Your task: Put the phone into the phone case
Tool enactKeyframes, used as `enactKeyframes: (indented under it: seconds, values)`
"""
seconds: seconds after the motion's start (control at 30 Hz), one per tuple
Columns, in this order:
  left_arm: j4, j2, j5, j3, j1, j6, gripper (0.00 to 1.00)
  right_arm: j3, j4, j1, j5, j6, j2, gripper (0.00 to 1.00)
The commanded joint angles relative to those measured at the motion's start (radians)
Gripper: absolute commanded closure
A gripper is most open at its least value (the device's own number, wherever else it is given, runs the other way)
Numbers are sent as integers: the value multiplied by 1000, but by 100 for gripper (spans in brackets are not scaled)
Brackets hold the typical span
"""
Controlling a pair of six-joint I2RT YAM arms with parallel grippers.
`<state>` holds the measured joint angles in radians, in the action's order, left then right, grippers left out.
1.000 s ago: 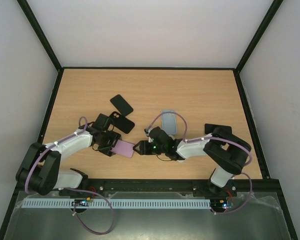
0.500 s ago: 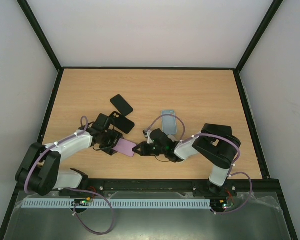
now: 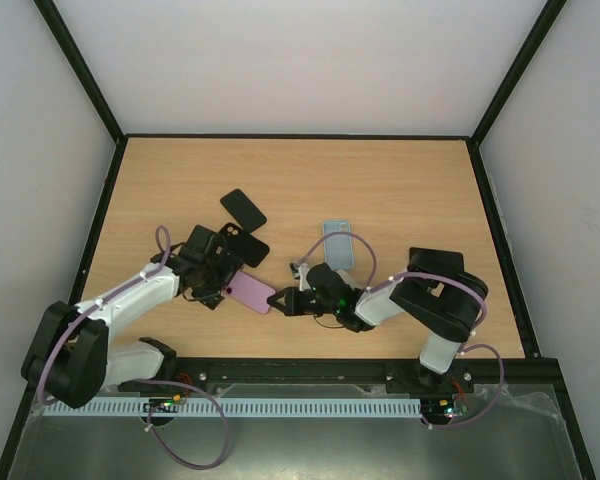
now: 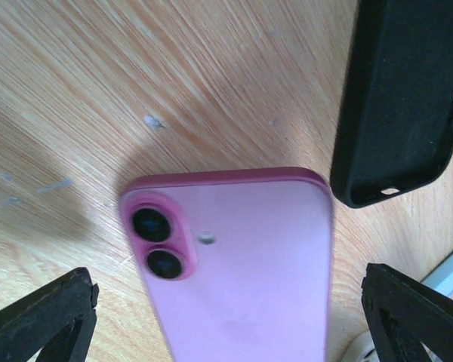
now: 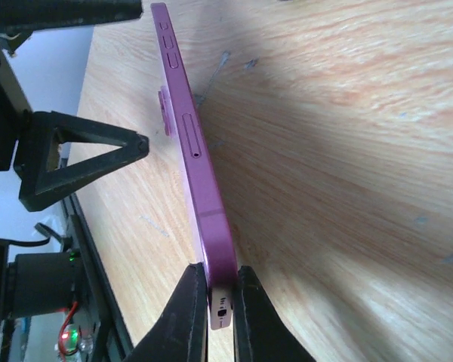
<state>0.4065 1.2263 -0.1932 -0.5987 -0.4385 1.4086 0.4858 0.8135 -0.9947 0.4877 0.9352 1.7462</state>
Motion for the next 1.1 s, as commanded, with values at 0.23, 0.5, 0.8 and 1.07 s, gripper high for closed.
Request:
enactKeyframes:
  seconds: [0.23,0.5,0.8,1.07]
  values:
    - [-20,-55,203,20,40,-72,17,-56,-246,-4,-278,-84,-220,98]
    - [-102,106,167,-42,152,-150,39,-122,-310,-4,-381,-156,-409,98]
    - [-171,297,82,-122,175,-211,42,-198,-352,-5,-492,-207,-621,98]
    - [-205,311,74,-128,175,-200,38,-246,-422,-5,-594,-166,-788,98]
